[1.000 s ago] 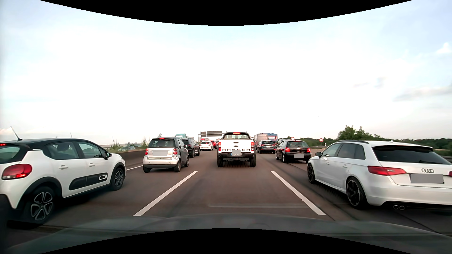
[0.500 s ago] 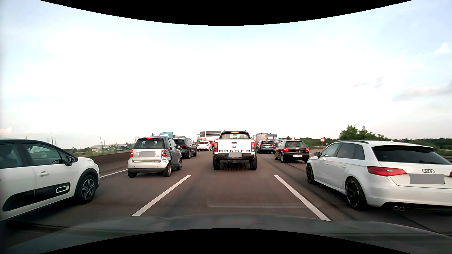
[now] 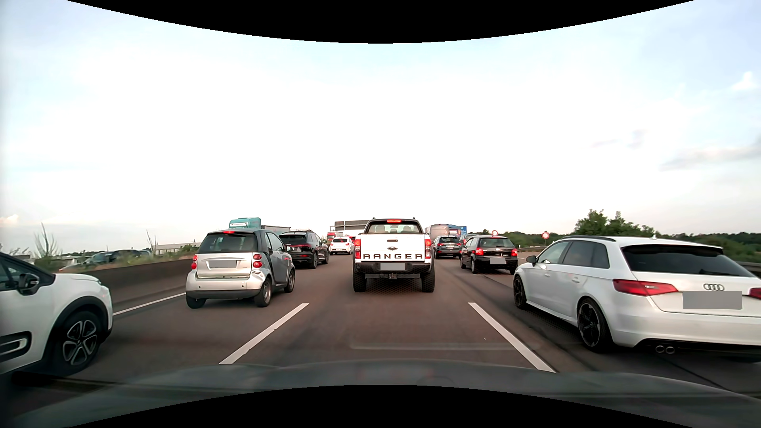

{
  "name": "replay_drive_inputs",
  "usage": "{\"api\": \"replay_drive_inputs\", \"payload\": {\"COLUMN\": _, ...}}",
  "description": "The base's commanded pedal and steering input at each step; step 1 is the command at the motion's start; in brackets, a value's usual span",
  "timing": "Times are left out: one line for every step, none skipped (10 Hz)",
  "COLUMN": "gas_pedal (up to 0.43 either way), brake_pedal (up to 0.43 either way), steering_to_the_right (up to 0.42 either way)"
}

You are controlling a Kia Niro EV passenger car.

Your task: Follow the waypoints while adhering to traffic rules and regulations

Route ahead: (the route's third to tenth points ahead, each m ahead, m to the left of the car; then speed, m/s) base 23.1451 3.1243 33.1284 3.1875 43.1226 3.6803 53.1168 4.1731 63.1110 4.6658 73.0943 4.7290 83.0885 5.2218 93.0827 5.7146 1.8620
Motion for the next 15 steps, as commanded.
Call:
{"api": "replay_drive_inputs", "payload": {"gas_pedal": 0.0, "brake_pedal": 0.165, "steering_to_the_right": -0.005}}
{"api": "replay_drive_inputs", "payload": {"gas_pedal": 0.0, "brake_pedal": 0.165, "steering_to_the_right": -0.01}}
{"api": "replay_drive_inputs", "payload": {"gas_pedal": 0.0, "brake_pedal": 0.165, "steering_to_the_right": -0.014}}
{"api": "replay_drive_inputs", "payload": {"gas_pedal": 0.0, "brake_pedal": 0.165, "steering_to_the_right": -0.02}}
{"api": "replay_drive_inputs", "payload": {"gas_pedal": 0.0, "brake_pedal": 0.165, "steering_to_the_right": -0.025}}
{"api": "replay_drive_inputs", "payload": {"gas_pedal": 0.0, "brake_pedal": 0.159, "steering_to_the_right": -0.027}}
{"api": "replay_drive_inputs", "payload": {"gas_pedal": 0.0, "brake_pedal": 0.159, "steering_to_the_right": -0.027}}
{"api": "replay_drive_inputs", "payload": {"gas_pedal": 0.0, "brake_pedal": 0.152, "steering_to_the_right": -0.026}}
{"api": "replay_drive_inputs", "payload": {"gas_pedal": 0.0, "brake_pedal": 0.152, "steering_to_the_right": -0.022}}
{"api": "replay_drive_inputs", "payload": {"gas_pedal": 0.0, "brake_pedal": 0.152, "steering_to_the_right": -0.015}}
{"api": "replay_drive_inputs", "payload": {"gas_pedal": 0.0, "brake_pedal": 0.146, "steering_to_the_right": -0.012}}
{"api": "replay_drive_inputs", "payload": {"gas_pedal": 0.0, "brake_pedal": 0.14, "steering_to_the_right": -0.012}}
{"api": "replay_drive_inputs", "payload": {"gas_pedal": 0.0, "brake_pedal": 0.134, "steering_to_the_right": -0.01}}
{"api": "replay_drive_inputs", "payload": {"gas_pedal": 0.0, "brake_pedal": 0.128, "steering_to_the_right": -0.007}}
{"api": "replay_drive_inputs", "payload": {"gas_pedal": 0.0, "brake_pedal": 0.116, "steering_to_the_right": -0.007}}
